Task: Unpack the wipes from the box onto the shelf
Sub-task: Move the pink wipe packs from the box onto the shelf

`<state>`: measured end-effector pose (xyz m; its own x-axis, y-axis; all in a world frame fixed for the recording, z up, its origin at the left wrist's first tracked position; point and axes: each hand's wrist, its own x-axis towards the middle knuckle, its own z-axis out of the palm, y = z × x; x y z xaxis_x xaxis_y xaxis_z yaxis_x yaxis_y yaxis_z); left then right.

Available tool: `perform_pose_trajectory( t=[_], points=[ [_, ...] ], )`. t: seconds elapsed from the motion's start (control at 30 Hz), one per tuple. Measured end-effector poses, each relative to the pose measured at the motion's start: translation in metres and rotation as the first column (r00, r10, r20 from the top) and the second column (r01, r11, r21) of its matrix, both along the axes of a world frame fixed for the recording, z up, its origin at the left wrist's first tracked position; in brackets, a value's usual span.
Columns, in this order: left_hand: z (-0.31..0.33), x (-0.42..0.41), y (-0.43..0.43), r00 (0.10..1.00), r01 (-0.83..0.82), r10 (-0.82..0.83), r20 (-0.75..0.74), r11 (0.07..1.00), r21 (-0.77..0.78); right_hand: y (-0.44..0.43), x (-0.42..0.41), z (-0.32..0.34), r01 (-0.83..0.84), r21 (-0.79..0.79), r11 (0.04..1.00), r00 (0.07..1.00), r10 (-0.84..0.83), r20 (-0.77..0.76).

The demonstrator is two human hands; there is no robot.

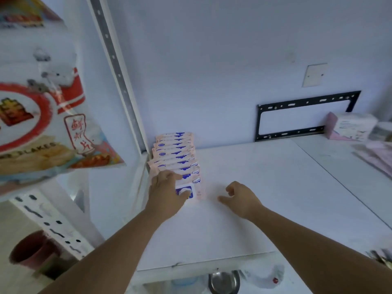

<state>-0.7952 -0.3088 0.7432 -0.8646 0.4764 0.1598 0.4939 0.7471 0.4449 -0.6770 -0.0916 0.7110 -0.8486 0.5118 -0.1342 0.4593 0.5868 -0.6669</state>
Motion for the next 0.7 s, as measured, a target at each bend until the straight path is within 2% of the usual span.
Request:
perform_pose_trajectory(
  t=[0.17,0.33,0.53,0.7],
  points=[
    [0.002,0.035,0.044,0.958,0.25,-0.261,0.116,0.963,0.098,0.02,0.064,0.009,0.047,-0.017,0.999,0.997,-0.048,-0.065],
    [0.005,0.087,0.102,0.848,0.474,-0.494,0.192,0.869,0.143,0.051,0.144,0.022,0.13,-0.009,0.992,0.987,-0.13,-0.095],
    [0.004,0.174,0.18,0.708,0.628,-0.637,0.304,0.765,0.143,0.103,0.266,0.021,0.297,0.006,0.955,0.952,-0.296,-0.075],
    [-0.016,0.277,0.254,0.598,0.726,-0.719,0.355,0.673,0.141,0.147,0.387,-0.006,0.438,-0.092,0.894,0.897,-0.441,-0.012]
  ],
)
